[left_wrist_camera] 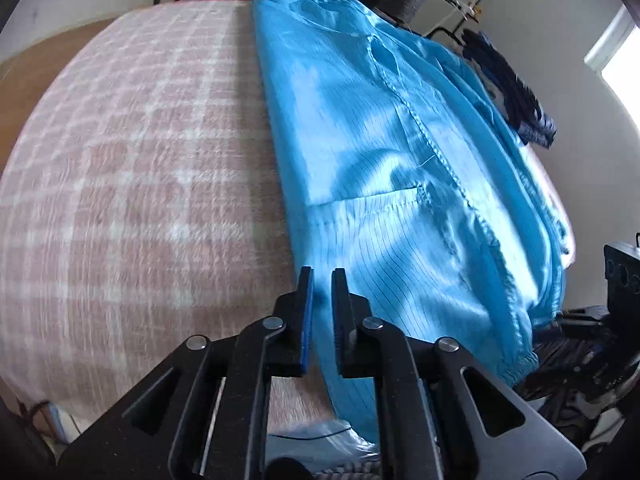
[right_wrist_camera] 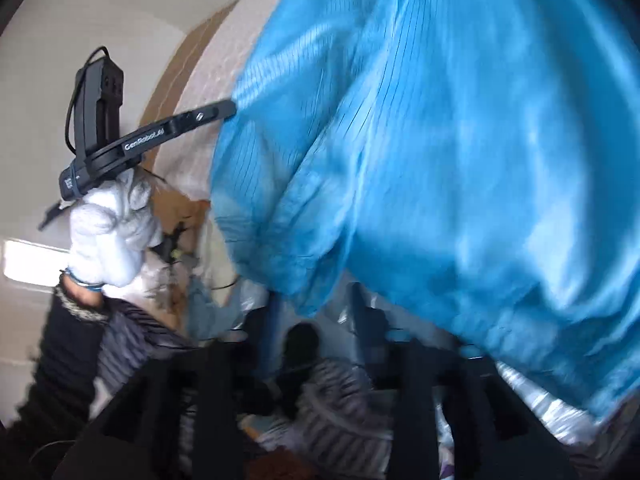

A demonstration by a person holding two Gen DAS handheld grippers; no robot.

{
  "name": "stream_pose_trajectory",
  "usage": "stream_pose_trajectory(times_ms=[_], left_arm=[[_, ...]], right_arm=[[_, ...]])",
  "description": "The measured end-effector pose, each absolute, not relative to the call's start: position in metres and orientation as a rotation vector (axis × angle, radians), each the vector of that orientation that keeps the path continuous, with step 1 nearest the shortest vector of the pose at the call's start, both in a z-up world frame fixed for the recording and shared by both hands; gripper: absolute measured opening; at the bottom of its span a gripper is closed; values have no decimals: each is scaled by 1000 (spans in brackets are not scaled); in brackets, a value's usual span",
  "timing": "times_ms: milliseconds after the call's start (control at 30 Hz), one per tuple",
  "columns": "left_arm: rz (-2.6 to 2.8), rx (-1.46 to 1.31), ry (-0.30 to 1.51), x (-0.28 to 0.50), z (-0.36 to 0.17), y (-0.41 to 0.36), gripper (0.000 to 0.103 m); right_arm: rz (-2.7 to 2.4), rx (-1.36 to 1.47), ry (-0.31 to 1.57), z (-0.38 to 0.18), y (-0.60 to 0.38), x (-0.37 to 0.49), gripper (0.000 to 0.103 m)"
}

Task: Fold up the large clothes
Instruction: 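Grasp the jacket's sleeve cuff with the right gripper and lift it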

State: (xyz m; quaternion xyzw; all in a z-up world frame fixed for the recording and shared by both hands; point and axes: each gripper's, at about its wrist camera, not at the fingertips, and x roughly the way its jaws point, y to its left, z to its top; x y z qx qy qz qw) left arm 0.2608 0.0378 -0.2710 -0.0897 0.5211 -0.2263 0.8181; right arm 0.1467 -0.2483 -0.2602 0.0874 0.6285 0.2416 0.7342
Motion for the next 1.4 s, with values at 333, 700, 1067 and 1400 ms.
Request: stream_pose_trajectory(times_ms=[333,700,1067,1400], left_arm=[[-470,-429,1118,244,-268,78,24],[-509,-426,1210,243,-291,50,40],[-382,-328,1148,239,-276,72,3],[-353,-238,1001,220,-237,77,3]], right_arm=[[514,361,1469,-299,-258,177,63],[628,429,1481,-296,-222,176,9],[710,434,1524,-303,-181,175,9],[691,228,1345,-260,-201,157,40]])
